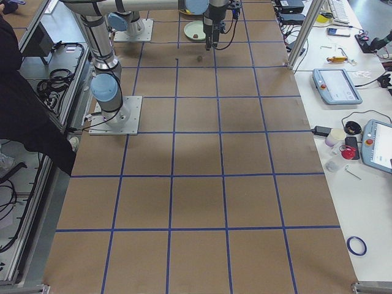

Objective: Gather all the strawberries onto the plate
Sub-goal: 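Carry the strawberry onto the plate and release it, then move the left gripper to the last strawberry and grasp it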

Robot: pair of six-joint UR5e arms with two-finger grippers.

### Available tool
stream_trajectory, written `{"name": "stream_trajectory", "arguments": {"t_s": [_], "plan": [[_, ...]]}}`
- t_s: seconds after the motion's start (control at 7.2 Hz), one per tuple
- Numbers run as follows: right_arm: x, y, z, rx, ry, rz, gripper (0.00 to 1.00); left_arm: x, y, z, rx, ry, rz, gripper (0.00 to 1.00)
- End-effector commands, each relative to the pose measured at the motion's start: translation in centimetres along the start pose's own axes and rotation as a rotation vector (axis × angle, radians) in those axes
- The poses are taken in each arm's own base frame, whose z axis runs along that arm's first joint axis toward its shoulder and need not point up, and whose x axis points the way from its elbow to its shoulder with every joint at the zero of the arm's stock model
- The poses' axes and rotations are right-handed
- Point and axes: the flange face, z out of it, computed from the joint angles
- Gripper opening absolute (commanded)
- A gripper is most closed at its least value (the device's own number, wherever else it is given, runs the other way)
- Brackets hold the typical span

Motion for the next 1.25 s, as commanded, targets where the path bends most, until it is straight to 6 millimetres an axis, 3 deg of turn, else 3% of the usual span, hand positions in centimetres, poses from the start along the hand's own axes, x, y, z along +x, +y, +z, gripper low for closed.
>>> {"name": "stream_trajectory", "arguments": {"t_s": [0.0, 0.28, 0.42, 0.56, 0.69, 0.83, 1.11], "plan": [[0.0, 0.0, 0.0, 0.0, 0.002, -0.002, 1.0, -6.4, 0.5, 0.1, -0.057, -0.022, 0.086, 0.03], [0.0, 0.0, 0.0, 0.0, 0.0, -0.002, 1.0, -9.9, 2.3, 2.5, -0.103, -0.007, 0.103, 0.03], [0.0, 0.0, 0.0, 0.0, 0.0, -0.002, 1.0, -10.2, 2.6, 3.0, -0.111, -0.004, 0.089, 0.27], [0.0, 0.0, 0.0, 0.0, 0.0, -0.002, 1.0, -10.2, 2.5, 3.1, -0.109, -0.005, 0.086, 0.86], [0.0, 0.0, 0.0, 0.0, 0.0, 0.0, 1.0, -9.9, 2.3, 2.7, -0.097, -0.006, 0.08, 1.0], [0.0, 0.0, 0.0, 0.0, 0.0, 0.0, 1.0, -8.8, 2.1, 1.7, -0.069, -0.012, 0.054, 1.0], [0.0, 0.0, 0.0, 0.0, 0.0, 0.0, 1.0, -2.6, 0.7, -1.1, 0.002, -0.013, 0.037, 1.0]]}}
